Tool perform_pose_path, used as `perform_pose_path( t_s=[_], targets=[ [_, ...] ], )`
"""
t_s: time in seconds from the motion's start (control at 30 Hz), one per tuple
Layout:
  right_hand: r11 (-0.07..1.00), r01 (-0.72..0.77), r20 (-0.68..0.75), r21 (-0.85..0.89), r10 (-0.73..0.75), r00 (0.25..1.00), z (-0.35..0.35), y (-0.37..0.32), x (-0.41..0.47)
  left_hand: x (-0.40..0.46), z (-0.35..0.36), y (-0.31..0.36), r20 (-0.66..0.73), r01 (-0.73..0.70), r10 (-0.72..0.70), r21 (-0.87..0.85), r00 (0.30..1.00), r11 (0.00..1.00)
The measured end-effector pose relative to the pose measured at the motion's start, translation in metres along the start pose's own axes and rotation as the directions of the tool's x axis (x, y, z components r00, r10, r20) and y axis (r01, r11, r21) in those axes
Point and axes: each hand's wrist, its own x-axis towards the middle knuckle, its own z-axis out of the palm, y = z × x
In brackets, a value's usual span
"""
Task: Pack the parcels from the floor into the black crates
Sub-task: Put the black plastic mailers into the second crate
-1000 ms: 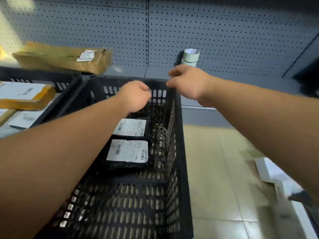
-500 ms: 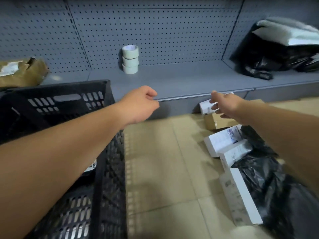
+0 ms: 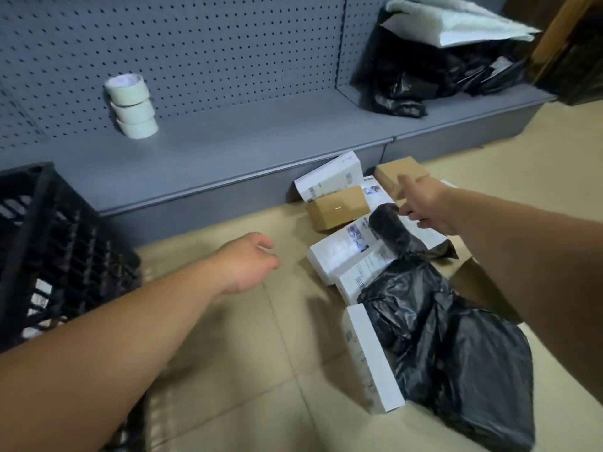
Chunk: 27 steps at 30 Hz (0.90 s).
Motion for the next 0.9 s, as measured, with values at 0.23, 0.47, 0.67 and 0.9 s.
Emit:
perform_pose_path(
  t_s=[0.23,0.47,0.67,0.9],
  targets=[
    [0.996,-0.041,-0.06,-0.084,0.036,0.998,-0.033,0.053,0.027,0.023,0.062,0.026,0.087,0.029,-0.03,0.006,0.996,1.0],
    [0.994,-0.108,-0.105,-0.014,0.106,0.989,-0.054,0.103,0.048,0.045,0.105,0.074,0.137,0.079,-0.066,-0.088,0.988,0.993],
    [0.983,-0.137,-0.094,-0.119,0.126,0.988,-0.045,0.123,0.073,0.07,0.146,0.109,0.156,0.058,-0.025,-0.213,0.987,0.975],
    [0.992,-0.063,-0.084,-0.113,0.053,0.995,-0.026,0.125,0.111,0.086,0.174,0.134,0.138,0.077,-0.028,-0.364,0.99,0.928]
  ],
)
